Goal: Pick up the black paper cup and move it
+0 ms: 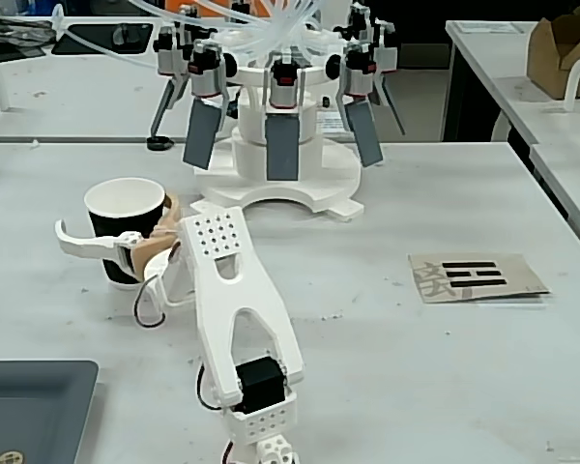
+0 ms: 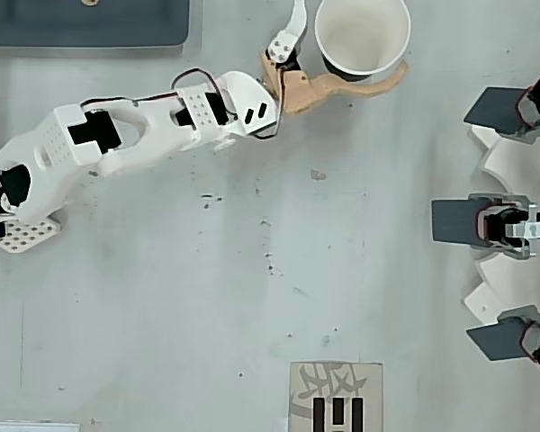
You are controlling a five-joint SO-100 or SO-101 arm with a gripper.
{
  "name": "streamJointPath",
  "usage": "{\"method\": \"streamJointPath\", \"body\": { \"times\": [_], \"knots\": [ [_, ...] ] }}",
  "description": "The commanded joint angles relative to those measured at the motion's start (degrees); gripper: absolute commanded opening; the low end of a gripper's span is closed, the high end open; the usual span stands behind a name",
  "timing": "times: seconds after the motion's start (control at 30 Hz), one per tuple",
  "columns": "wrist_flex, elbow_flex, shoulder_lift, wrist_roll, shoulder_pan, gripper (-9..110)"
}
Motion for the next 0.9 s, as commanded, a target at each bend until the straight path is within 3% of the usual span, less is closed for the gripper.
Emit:
{"method": "streamJointPath", "body": {
  "times": [0.0, 0.87],
  "knots": [
    [0.18, -2.72, 0.97, 0.26, -0.44, 34],
    [0.62, -2.46, 2.90, -0.79, -0.44, 11]
  ]
}}
